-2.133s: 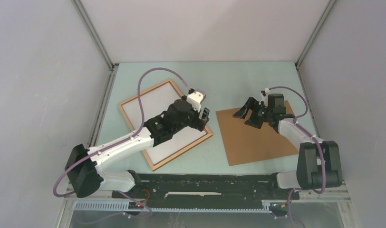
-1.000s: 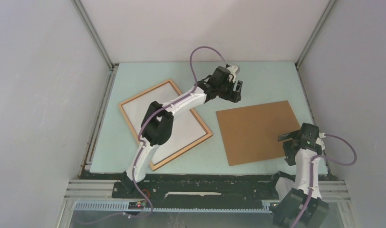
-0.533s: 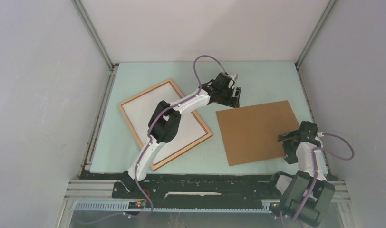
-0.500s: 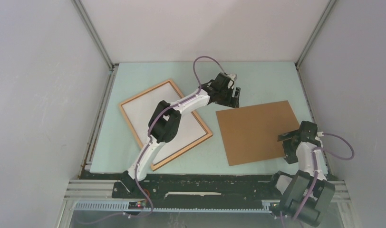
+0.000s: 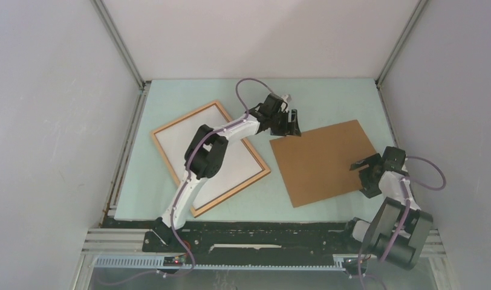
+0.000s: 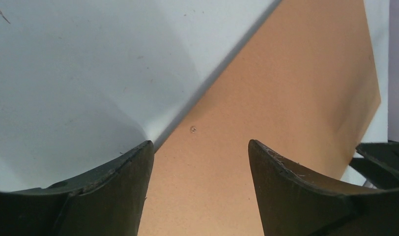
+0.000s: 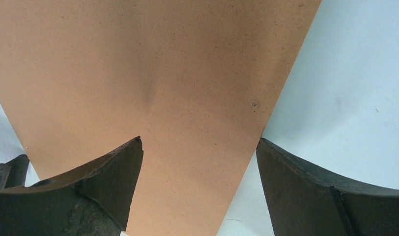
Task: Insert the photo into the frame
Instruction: Move the photo frame item to the center of the board, then pick up the photo frame item at the center of the board.
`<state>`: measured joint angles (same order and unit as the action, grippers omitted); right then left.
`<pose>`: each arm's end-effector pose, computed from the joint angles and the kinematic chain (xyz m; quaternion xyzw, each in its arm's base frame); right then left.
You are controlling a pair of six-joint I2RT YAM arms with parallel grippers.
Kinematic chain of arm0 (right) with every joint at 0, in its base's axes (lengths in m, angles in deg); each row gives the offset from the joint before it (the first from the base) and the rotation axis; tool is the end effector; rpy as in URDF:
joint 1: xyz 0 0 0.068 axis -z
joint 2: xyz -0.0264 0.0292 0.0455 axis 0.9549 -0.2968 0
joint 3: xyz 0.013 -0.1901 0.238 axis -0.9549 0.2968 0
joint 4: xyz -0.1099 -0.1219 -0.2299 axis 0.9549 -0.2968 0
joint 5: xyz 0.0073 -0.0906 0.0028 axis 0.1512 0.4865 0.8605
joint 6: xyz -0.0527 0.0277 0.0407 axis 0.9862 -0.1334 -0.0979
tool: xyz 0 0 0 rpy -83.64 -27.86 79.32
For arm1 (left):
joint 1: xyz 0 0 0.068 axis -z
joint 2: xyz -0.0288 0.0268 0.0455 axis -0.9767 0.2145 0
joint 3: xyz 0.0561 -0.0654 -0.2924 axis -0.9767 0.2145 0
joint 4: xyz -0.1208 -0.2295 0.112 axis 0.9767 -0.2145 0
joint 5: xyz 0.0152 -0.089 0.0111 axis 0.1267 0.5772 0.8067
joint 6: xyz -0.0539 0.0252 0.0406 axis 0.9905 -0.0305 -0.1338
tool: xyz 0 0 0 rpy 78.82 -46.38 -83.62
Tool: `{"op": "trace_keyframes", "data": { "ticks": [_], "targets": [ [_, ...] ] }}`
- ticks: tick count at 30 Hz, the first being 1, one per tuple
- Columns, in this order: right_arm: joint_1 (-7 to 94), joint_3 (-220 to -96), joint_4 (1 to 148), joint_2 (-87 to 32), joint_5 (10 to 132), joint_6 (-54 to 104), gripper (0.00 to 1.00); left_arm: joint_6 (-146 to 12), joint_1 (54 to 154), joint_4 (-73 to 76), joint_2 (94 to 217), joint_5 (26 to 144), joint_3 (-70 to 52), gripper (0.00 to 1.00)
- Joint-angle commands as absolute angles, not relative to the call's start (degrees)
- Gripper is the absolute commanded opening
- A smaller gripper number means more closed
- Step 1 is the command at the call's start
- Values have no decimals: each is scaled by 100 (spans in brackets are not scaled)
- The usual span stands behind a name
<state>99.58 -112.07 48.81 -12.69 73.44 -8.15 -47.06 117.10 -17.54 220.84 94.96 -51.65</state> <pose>0.1916 -0.0906 0.1569 0.5248 0.8160 0.0733 0.2311 0.4611 -0.4040 0.1486 0.1254 0.8990 -0.3460 0.2374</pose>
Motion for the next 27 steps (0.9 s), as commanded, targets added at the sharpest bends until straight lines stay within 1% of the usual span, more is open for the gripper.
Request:
{"op": "trace_keyframes", "data": {
  "ticks": [1,4,6,8,11,16,22,27],
  "targets": [
    [9757,-11524,5399,-1927,6855,-461,93,-4430,11727,-1588,21827,9992,-4572,78],
    [9480,-11923,5548,-2433,6583,-378,94,-4374,11682,-1471,21729,10246,-4426,77],
    [9176,-12287,5560,-2814,6403,-288,94,-4445,11662,-1468,21622,10211,-4329,77],
    [8954,-12700,5315,-3241,6258,-136,95,-4490,11637,-1445,21516,10172,-4224,77],
    [8822,-12992,4935,-3378,6304,38,95,-4493,11612,-1411,21453,10245,-4138,77],
    [9200,-12657,4702,-2924,6729,111,95,-4641,11598,-1471,21325,10026,-4060,77],
    [9218,-12222,4751,-2634,6391,54,95,-4933,11601,-1844,21293,9519,-4141,79],
    [9176,-12171,5174,-2978,6006,32,94,-4687,11615,-1727,21527,10345,-4257,77]
  ]
}}
